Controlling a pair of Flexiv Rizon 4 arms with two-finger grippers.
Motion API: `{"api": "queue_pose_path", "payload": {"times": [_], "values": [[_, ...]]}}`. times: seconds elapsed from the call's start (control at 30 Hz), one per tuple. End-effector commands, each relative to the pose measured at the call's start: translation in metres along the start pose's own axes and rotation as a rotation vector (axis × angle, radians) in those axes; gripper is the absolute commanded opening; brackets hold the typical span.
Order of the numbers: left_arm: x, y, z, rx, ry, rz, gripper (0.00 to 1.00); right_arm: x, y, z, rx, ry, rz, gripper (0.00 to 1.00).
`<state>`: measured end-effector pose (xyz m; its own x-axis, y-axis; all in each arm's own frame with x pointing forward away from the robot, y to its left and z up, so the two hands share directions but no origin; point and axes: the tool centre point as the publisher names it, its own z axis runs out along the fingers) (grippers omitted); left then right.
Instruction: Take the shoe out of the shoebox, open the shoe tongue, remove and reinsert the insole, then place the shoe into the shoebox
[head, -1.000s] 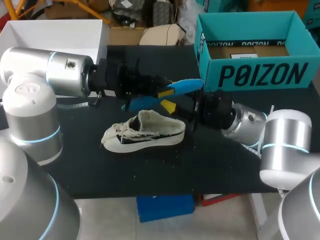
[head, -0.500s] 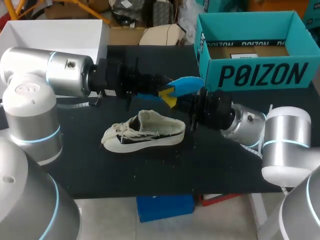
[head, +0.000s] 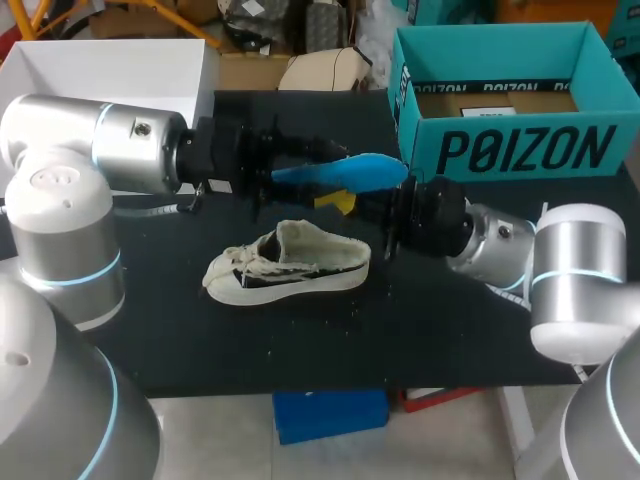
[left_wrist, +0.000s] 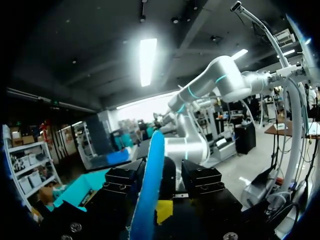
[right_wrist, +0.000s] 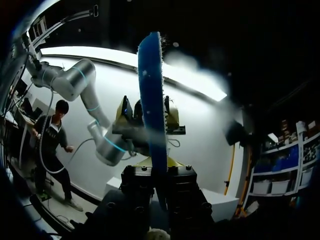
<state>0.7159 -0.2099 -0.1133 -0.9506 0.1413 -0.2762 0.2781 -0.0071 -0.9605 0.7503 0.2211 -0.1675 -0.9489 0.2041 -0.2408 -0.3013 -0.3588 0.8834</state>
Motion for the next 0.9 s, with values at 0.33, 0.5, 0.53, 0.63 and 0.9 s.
{"api": "queue_pose_path", "payload": {"times": [0.33, 0.5, 0.53, 0.63, 0.9], "values": [[0.000, 0.001, 0.002, -0.001, -0.003, 0.001, 0.45, 0.000, 0.003, -0.005, 0.071, 0.026, 0.014, 0.00], [0.000, 0.001, 0.002, -0.001, -0.003, 0.001, 0.44, 0.001, 0.004, -0.009, 0.132, 0.063, 0.029, 0.00], [0.000, 0.001, 0.002, -0.001, -0.003, 0.001, 0.44, 0.001, 0.005, -0.011, 0.150, 0.074, 0.033, 0.00], [0.000, 0.001, 0.002, -0.001, -0.003, 0.001, 0.44, 0.001, 0.008, -0.015, 0.185, 0.094, 0.041, 0.00], [0.000, 0.001, 0.002, -0.001, -0.003, 0.001, 0.35, 0.003, 0.014, -0.023, 0.270, 0.145, 0.068, 0.00]]}}
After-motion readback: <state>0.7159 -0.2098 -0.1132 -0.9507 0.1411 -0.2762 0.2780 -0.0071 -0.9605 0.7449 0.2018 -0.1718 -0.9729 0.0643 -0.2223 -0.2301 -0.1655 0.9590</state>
